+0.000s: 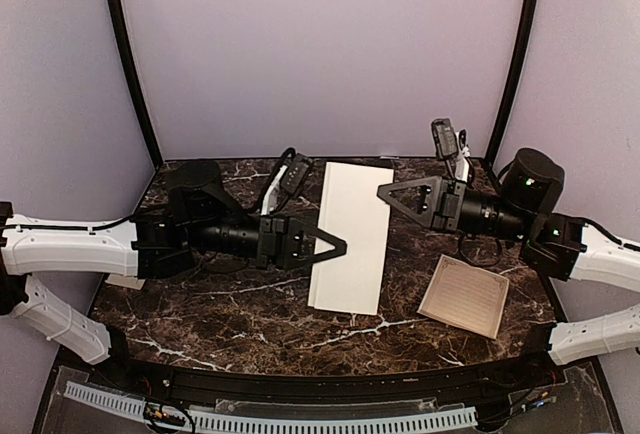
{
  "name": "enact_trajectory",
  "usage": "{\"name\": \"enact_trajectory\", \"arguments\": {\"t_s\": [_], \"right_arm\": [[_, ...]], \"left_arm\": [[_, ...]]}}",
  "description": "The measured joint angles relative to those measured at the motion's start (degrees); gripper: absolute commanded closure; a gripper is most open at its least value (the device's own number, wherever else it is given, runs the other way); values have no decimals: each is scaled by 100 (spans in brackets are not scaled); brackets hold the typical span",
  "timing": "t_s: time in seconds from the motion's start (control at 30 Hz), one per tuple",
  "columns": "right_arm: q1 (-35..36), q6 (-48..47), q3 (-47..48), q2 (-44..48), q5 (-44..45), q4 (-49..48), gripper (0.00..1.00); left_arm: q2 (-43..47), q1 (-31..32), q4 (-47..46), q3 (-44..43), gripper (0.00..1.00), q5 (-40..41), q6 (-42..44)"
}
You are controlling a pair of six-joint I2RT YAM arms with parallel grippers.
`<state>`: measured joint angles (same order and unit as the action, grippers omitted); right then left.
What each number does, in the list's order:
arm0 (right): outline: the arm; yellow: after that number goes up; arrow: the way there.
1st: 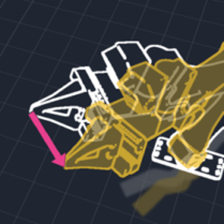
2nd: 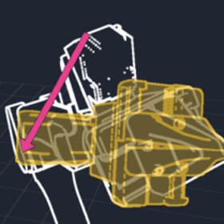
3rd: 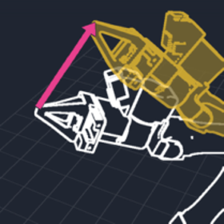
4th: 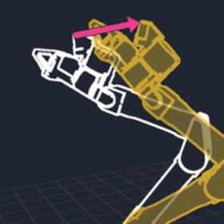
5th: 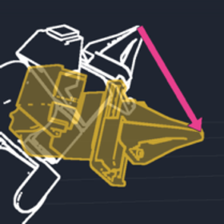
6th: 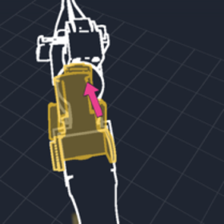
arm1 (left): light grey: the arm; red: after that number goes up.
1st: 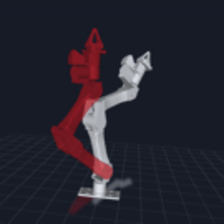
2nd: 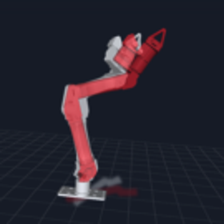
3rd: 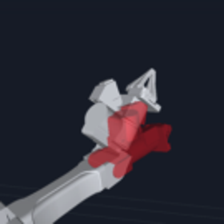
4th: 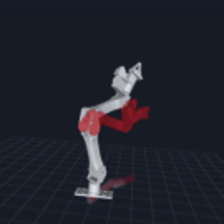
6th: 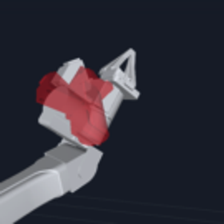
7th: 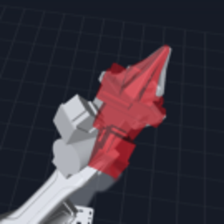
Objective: Place the letter into the envelope and seal it
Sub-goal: Fold the letter.
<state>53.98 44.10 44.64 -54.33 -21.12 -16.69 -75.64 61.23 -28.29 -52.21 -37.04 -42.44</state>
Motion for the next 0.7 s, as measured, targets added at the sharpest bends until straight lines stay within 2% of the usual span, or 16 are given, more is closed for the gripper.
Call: {"name": "enact_trajectory", "arguments": {"t_s": [0.1, 0.33, 0.57, 0.63, 0.7], "right_arm": [[-22, 11, 4, 4, 37, 9, 68], [-87, 24, 13, 17, 219, 2, 74], [-118, 98, 13, 20, 293, -81, 74], [-118, 107, 13, 11, 282, -146, 80], [-120, 138, 33, -26, 256, -195, 98]], "left_arm": [[-22, 0, 7, -15, 100, 15, 2], [-22, 0, 9, -15, 100, 35, 0], [2, 0, 98, -4, 100, 68, 2], [2, 0, 122, -4, 100, 66, 2], [2, 0, 129, -4, 100, 63, 0]]}}
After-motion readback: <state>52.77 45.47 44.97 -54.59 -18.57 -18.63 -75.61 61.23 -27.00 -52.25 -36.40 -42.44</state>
